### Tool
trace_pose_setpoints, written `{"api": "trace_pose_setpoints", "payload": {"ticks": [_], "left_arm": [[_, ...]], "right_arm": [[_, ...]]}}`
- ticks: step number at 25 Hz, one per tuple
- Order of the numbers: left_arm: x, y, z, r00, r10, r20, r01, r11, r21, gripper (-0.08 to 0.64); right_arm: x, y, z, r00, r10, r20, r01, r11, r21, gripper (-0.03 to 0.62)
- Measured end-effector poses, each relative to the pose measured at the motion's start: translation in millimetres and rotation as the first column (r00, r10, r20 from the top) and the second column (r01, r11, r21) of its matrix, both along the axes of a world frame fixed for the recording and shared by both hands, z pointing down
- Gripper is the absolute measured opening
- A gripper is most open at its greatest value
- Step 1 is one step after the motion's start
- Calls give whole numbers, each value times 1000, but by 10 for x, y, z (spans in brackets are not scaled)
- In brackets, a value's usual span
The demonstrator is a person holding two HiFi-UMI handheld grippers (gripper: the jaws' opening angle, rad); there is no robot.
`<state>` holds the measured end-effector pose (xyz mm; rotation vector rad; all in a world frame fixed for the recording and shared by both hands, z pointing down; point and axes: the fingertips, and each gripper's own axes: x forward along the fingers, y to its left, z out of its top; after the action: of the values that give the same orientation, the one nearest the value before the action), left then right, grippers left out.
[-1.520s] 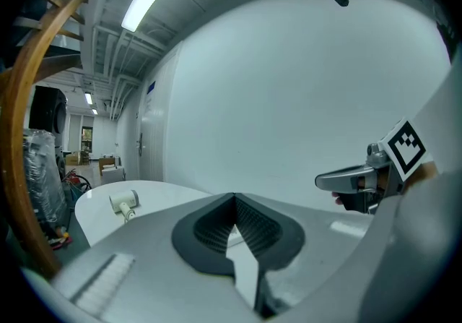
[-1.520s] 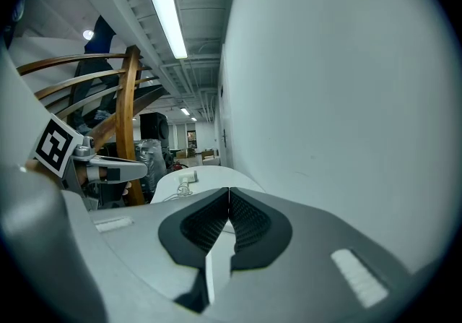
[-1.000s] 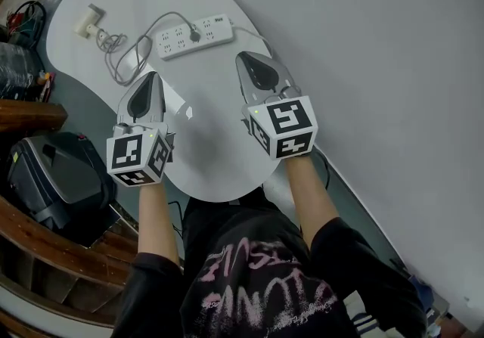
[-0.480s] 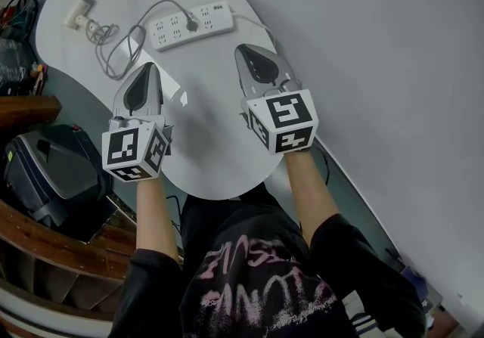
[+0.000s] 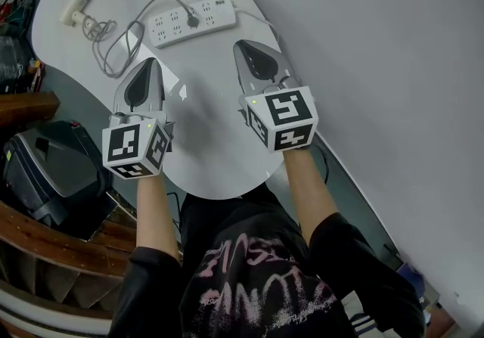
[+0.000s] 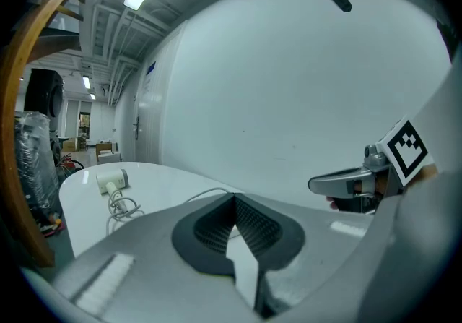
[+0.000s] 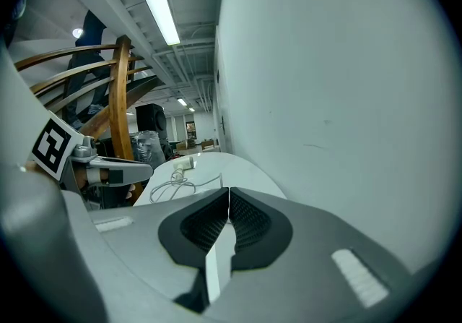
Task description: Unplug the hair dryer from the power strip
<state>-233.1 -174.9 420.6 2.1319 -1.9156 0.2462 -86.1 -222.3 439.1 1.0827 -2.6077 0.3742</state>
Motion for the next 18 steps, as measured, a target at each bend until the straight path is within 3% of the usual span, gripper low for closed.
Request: {"api": "trace_pose_setpoints", "payload": {"ticks": [18], "left_arm": [[-115,-108,91,1000,-5,12,5,1000,-19,0]], "right_arm": [[-203,-285,113,999,-30,-42,30,1000,10,29]]}}
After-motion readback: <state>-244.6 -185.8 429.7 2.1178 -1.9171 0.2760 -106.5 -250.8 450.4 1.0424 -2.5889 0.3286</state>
